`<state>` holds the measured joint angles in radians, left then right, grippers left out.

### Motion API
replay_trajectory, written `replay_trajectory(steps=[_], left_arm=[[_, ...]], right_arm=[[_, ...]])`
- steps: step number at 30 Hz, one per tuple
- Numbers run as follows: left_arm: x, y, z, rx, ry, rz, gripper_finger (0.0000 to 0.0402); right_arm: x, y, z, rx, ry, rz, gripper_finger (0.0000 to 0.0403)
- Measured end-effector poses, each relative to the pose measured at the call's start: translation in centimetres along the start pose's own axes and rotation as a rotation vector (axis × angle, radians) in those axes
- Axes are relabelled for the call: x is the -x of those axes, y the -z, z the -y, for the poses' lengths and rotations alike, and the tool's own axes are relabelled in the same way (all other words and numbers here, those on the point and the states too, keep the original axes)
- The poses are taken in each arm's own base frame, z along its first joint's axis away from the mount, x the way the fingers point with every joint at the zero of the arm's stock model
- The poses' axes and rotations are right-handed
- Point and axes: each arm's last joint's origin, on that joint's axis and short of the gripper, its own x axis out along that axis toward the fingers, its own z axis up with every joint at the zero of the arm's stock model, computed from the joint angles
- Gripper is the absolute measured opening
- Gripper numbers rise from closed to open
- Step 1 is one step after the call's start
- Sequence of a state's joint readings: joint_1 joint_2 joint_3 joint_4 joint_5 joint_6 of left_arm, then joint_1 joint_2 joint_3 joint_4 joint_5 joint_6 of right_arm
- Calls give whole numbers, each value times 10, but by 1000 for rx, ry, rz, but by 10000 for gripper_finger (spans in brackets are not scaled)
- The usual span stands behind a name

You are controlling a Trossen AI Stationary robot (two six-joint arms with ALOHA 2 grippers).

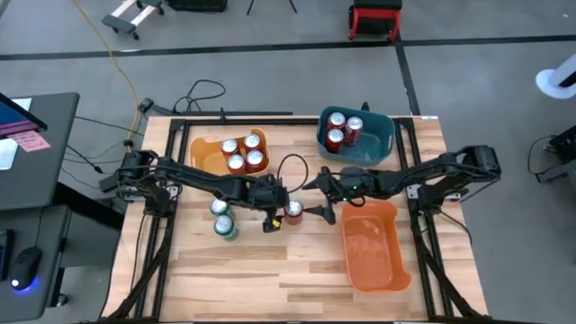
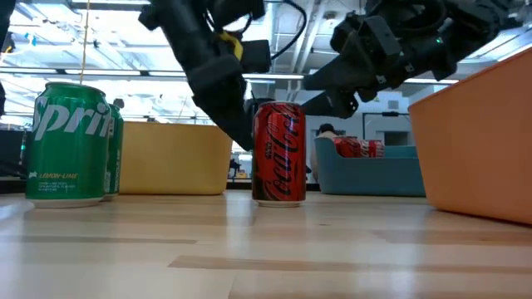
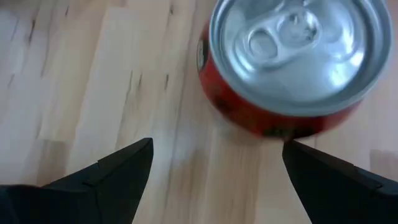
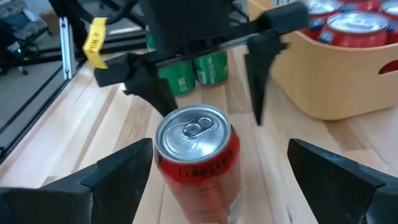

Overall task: Sort soda cans
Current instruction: Put the red soda can into the blue bin

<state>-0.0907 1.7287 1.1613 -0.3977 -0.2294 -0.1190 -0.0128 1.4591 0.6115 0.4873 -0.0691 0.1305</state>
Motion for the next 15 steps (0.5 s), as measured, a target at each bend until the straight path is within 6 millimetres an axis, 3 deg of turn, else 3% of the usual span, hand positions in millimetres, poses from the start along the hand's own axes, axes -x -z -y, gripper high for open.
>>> replay_trajectory(steps=[8,15], left_arm=[[-9,-1,-9,41,-2,116,316],[-9,-6,-8,46,9,170,301]], right_arm=[[-17,-2,-4,-4,-25,-109,395],[-17,0,-3,-7,-7,-150,395]])
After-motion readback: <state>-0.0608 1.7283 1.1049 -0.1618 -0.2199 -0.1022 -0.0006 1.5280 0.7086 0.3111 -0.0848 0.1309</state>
